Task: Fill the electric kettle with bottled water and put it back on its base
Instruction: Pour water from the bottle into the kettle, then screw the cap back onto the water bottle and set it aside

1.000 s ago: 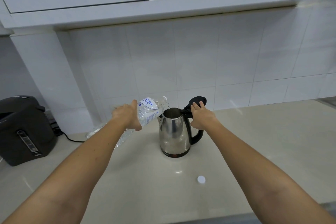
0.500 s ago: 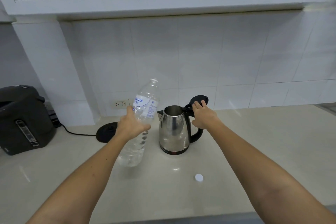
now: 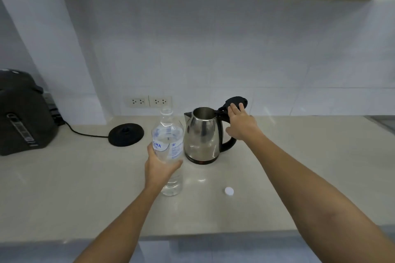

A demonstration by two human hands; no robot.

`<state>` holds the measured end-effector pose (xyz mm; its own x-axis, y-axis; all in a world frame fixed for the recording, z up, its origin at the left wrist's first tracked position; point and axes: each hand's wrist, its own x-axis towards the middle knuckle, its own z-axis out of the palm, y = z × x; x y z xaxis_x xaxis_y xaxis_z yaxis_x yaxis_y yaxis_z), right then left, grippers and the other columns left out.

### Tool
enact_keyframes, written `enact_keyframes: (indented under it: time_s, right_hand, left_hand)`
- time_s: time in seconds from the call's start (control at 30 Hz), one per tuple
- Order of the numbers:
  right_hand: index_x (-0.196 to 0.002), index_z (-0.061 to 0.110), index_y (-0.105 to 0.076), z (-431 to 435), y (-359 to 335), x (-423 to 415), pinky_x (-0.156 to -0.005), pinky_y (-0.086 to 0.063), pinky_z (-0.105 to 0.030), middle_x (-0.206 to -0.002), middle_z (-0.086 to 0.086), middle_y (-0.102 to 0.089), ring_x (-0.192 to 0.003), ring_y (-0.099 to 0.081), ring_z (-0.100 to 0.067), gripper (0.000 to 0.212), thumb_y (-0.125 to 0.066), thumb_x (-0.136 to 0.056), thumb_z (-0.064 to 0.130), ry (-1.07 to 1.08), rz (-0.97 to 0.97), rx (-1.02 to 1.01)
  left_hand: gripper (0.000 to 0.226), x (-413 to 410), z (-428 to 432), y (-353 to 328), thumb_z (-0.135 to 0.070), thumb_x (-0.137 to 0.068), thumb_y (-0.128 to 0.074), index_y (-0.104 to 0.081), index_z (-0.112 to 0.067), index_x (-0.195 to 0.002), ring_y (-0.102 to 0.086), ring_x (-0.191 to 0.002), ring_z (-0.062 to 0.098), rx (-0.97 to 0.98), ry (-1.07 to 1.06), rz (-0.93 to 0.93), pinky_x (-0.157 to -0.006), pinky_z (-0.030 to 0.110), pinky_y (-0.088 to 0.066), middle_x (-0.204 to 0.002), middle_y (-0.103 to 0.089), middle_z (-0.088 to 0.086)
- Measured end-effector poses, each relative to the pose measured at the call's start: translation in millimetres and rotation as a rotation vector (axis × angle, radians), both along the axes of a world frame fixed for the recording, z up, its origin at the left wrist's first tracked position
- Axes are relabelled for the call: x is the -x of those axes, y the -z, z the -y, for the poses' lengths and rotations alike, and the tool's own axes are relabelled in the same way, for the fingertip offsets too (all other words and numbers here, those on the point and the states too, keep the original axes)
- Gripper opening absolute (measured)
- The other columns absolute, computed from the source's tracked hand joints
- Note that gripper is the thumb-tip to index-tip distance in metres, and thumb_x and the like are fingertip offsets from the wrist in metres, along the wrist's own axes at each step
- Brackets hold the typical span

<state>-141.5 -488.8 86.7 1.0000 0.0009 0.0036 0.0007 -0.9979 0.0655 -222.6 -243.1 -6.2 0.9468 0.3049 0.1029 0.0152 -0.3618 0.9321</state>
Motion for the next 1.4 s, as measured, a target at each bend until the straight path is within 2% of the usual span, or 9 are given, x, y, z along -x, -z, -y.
enact_keyframes:
  time_s: [0.17,0.23,0.33,0.53,0.77,1.07,1.17,1.27,1.4]
  right_hand:
    - [-0.154,0.010,-0.013,-5.2,26.4,14.4,-0.118,-0.017,-0.049,-0.164,-0.003,-0.002,-0.151,0.000,-0.024,0.068,-0.045,-0.095,0.022,-0.100,0.175,-0.028]
    - [-0.147,0.013,-0.035,-8.0,51.0,29.3,-0.113,-0.029,-0.042,-0.158,-0.004,-0.027,-0.147,-0.024,-0.025,0.055,-0.045,-0.094,0.020,-0.209,0.217,-0.097]
    - [-0.129,0.022,-0.057,-7.1,90.3,52.6,-0.093,-0.045,-0.038,-0.133,0.001,-0.055,-0.123,-0.053,-0.025,0.038,-0.044,-0.093,0.025,-0.160,-0.020,-0.186]
    - [-0.135,0.025,-0.050,4.8,145.4,81.6,-0.095,-0.044,-0.038,-0.137,0.001,-0.048,-0.124,-0.051,-0.024,0.048,-0.049,-0.091,0.045,-0.017,-0.347,-0.163]
    - [-0.122,0.012,-0.056,3.1,169.2,82.4,-0.092,-0.044,-0.033,-0.125,-0.013,-0.050,-0.113,-0.053,-0.031,0.032,-0.049,-0.093,0.021,-0.017,-0.391,-0.249]
    - [-0.101,0.022,-0.067,-63.4,10.6,32.6,-0.075,-0.049,-0.024,-0.096,0.006,-0.067,-0.084,-0.062,-0.009,0.015,-0.063,-0.086,0.022,-0.271,-0.062,-0.685]
    - [-0.106,0.021,-0.067,-88.2,-54.6,26.6,-0.077,-0.052,-0.019,-0.103,0.007,-0.068,-0.089,-0.065,-0.007,0.019,-0.065,-0.087,0.020,-0.368,0.029,-0.794]
    - [-0.110,0.023,-0.067,-108.3,-96.8,26.9,-0.084,-0.053,-0.025,-0.108,0.006,-0.069,-0.095,-0.067,-0.009,0.024,-0.067,-0.086,0.022,-0.486,0.004,-0.725]
    - [-0.115,0.026,-0.066,-129.9,-118.0,33.5,-0.089,-0.049,-0.028,-0.114,0.010,-0.068,-0.095,-0.062,-0.009,0.027,-0.064,-0.088,0.023,-0.614,-0.101,-0.411]
  left_hand:
    - [0.093,5.2,-10.3,7.2,-0.033,-0.060,-0.089,-0.032,-0.023,-0.133,-0.058,-0.098,0.022,-0.115,0.018,-0.067,-0.083,0.033,-0.049,-0.112,-0.059,-0.003]
    - [0.095,5.1,-12.3,8.2,-0.039,-0.059,-0.089,-0.031,-0.024,-0.134,-0.061,-0.103,0.026,-0.174,0.010,-0.093,-0.081,0.032,-0.048,-0.115,-0.061,0.000]
    - [0.095,3.6,-13.1,9.8,-0.040,-0.060,-0.088,-0.032,-0.023,-0.134,-0.061,-0.107,0.028,-0.193,0.014,-0.098,-0.080,0.029,-0.045,-0.118,-0.062,0.000]
    - [0.089,2.3,-13.9,13.8,-0.044,-0.059,-0.088,-0.038,-0.019,-0.128,-0.060,-0.110,0.029,-0.236,-0.003,-0.137,-0.085,0.036,-0.048,-0.119,-0.063,0.001]
    - [0.081,2.4,-14.8,15.3,-0.049,-0.059,-0.086,-0.041,-0.018,-0.118,-0.062,-0.102,0.028,-0.246,0.001,-0.177,-0.079,0.035,-0.049,-0.109,-0.064,-0.002]
    - [0.083,1.8,-15.6,11.6,-0.051,-0.062,-0.084,-0.036,-0.018,-0.121,-0.061,-0.103,0.029,-0.289,0.027,-0.234,-0.073,0.032,-0.045,-0.104,-0.060,-0.002]
    - [0.080,3.1,-16.9,10.7,-0.051,-0.063,-0.083,-0.037,-0.018,-0.119,-0.061,-0.102,0.029,-0.309,0.037,-0.241,-0.071,0.032,-0.045,-0.099,-0.058,-0.004]
    - [0.079,3.5,-18.3,10.8,-0.054,-0.064,-0.081,-0.037,-0.018,-0.119,-0.062,-0.101,0.029,-0.326,0.039,-0.258,-0.072,0.033,-0.047,-0.108,-0.064,0.001]
    - [0.081,2.8,-19.2,9.7,-0.056,-0.062,-0.081,-0.036,-0.021,-0.120,-0.062,-0.102,0.027,-0.326,0.045,-0.283,-0.074,0.035,-0.050,-0.112,-0.063,0.001]
